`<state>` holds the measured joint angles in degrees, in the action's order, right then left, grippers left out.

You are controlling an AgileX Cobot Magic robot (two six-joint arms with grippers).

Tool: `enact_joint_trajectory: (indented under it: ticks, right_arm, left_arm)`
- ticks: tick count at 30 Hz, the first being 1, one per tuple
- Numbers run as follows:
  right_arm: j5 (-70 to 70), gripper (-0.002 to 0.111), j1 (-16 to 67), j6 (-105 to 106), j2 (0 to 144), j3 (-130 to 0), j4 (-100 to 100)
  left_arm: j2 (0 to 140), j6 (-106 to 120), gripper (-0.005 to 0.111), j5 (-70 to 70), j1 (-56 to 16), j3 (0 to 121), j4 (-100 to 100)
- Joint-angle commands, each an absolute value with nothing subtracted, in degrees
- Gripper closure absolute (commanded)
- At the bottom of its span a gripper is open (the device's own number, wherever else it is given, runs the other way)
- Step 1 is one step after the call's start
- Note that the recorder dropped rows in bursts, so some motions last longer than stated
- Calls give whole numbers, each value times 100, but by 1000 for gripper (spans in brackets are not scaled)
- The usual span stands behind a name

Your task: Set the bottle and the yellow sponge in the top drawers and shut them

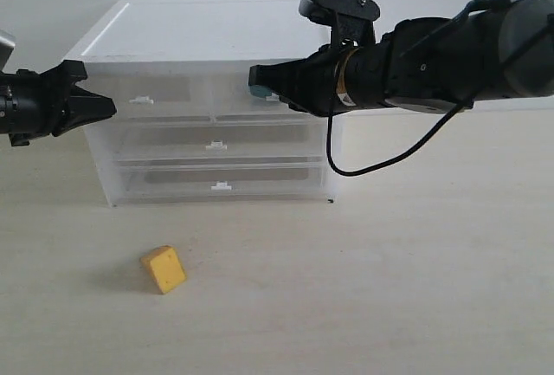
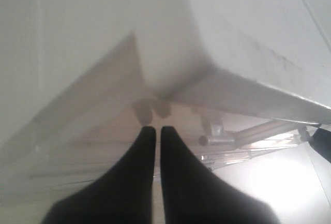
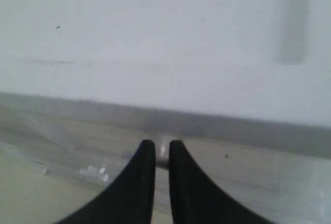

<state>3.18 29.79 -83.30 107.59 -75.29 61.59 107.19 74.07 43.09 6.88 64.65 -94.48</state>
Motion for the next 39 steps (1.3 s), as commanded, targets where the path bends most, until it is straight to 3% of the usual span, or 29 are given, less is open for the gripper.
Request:
enact_joint_trajectory:
  ticks: [1,9,16,23,39]
  right_arm:
    - [432,99,2988,-8292,10668,-7447,6408]
    - [1561,99,2988,-8671,10418,-6972,6598]
    - [1649,99,2988,-10058,10063,-6560,8129]
    - [1979,99,2977,-10136,9656,-5923,8536]
    - [2414,99,2966,-10122,9534,-5666,8999]
  left_arm:
    - [10734,7459,103,4168,666,6541,-9652]
    - [10734,7459,103,4187,666,6541,-9652]
    - [10734,7531,103,4847,678,6541,-9497]
    - [10609,6868,103,5080,678,6445,-8473]
    - [8533,6753,103,4085,678,5003,-8354]
